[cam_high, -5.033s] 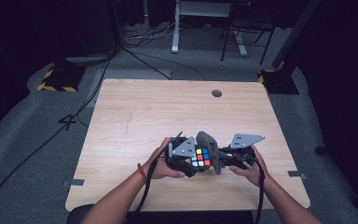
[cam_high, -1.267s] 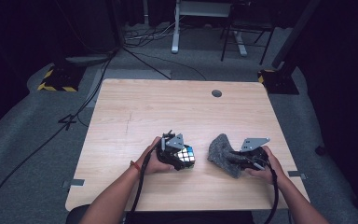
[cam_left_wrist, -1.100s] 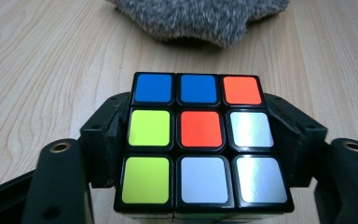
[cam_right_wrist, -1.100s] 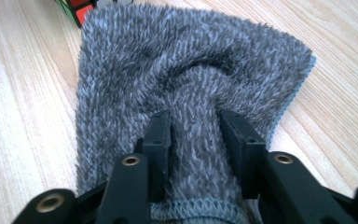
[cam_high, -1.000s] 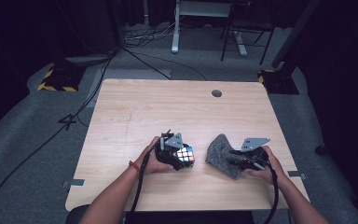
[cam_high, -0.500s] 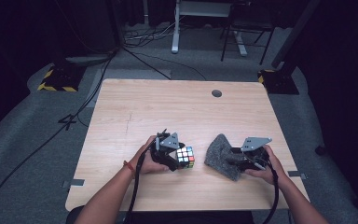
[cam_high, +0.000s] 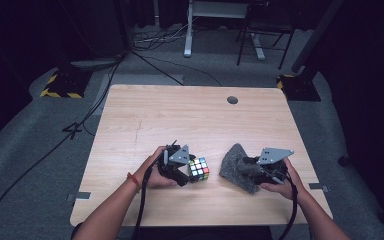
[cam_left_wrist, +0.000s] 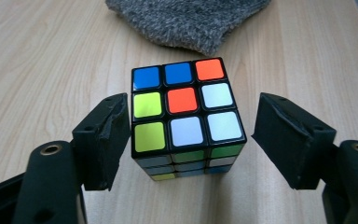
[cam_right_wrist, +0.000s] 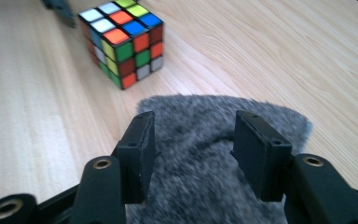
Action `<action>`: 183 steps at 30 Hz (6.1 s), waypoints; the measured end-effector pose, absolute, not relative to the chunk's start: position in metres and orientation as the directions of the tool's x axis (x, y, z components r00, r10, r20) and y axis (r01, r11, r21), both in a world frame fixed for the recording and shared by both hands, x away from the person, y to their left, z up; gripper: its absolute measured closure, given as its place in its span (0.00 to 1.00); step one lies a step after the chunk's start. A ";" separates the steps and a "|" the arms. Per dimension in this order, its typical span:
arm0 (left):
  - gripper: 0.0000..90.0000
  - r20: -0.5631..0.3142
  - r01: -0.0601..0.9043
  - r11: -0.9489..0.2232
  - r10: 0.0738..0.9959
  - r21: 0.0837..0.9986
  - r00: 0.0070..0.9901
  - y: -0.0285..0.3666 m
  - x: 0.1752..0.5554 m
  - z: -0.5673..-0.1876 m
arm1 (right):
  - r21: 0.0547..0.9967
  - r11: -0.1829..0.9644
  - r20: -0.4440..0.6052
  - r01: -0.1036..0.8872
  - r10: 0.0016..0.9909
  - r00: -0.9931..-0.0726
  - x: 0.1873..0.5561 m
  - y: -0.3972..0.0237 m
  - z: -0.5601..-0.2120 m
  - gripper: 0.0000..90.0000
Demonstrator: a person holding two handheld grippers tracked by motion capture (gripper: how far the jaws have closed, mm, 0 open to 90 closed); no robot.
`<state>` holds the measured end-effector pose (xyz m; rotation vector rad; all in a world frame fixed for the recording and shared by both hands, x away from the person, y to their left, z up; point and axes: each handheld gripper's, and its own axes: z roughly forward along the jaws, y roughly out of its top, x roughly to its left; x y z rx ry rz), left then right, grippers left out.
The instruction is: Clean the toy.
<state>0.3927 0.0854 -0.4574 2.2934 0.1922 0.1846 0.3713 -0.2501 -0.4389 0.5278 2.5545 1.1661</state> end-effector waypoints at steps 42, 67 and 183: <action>0.25 0.055 0.104 -0.713 0.196 0.694 0.979 0.082 0.371 -0.461 | 0.734 0.664 -0.088 0.142 0.300 -0.950 0.356 -0.193 -0.460 0.57; 0.17 0.043 0.037 -0.720 0.092 0.693 0.995 0.058 0.392 -0.455 | 0.738 0.653 -0.078 0.169 0.332 -0.940 0.360 -0.175 -0.473 0.61; 0.30 -0.002 0.127 -0.763 0.163 0.634 0.987 0.113 0.380 -0.484 | 0.740 0.667 -0.050 0.091 0.190 -0.981 0.380 -0.082 -0.438 0.50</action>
